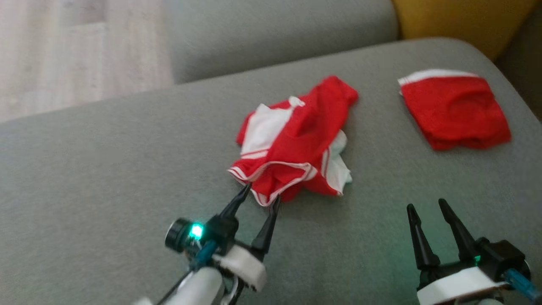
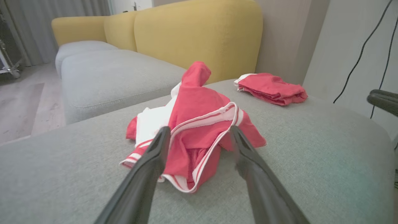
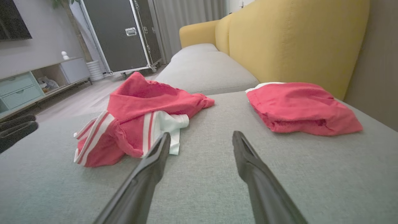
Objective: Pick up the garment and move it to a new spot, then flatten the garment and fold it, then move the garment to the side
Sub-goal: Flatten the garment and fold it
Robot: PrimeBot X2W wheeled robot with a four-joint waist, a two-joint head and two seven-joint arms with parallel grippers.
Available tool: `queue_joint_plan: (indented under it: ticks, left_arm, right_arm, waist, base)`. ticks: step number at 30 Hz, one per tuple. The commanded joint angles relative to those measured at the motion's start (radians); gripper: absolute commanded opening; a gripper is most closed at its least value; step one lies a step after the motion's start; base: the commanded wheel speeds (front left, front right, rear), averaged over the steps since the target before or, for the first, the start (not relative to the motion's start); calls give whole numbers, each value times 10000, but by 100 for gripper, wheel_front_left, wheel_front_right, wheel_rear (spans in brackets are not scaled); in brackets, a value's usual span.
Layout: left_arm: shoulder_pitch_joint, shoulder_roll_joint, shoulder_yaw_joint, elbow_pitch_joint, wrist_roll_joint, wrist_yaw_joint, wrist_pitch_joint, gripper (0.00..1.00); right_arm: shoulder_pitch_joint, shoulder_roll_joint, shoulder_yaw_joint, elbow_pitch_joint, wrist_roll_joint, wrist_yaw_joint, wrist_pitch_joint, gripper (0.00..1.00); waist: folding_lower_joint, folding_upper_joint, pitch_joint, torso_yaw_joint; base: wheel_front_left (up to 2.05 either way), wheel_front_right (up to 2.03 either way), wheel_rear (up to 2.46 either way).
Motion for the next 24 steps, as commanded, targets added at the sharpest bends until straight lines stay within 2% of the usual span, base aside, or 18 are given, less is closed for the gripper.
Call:
queue_joint_plan:
  ticks: [1,6,12,22,23,24]
  left_arm:
    - [-726,-36,123,-19,-95,-41,-5,100]
    - [-1872,-37,-599,1142,-468,-218,85,100]
    - [-2713,-37,-1295,2168,-889,-396,102,100]
    - [-3610,-37,-2399,2720,-1646,-903,46,100]
    - [-3732,-37,-2498,2779,-1694,-917,52,82]
    - [-3869,-37,-2586,2846,-1725,-921,46,42]
  right_arm:
    - [-490,-196,184,-343,74,-7,-111,100]
    - [-762,-137,151,-365,138,-7,-111,100]
    - [-951,-43,171,-328,170,-7,-111,100]
    - [-1033,81,198,-240,152,-7,-111,100]
    - [-1050,92,227,-221,145,-7,-111,100]
    - [-1074,101,260,-204,144,-7,-111,100]
  waist:
    - [-1,-1,713,-712]
    - [-1,-1,1215,-1288]
    - [-1,-1,1482,-1622]
    - [-1,-1,1519,-1858]
    - [-1,-1,1502,-1894]
    - [-1,-1,1486,-1932]
  base:
    - [0,0,0]
    - [0,0,0]
    - [0,0,0]
    - [0,0,0]
    - [0,0,0]
    - [0,0,0]
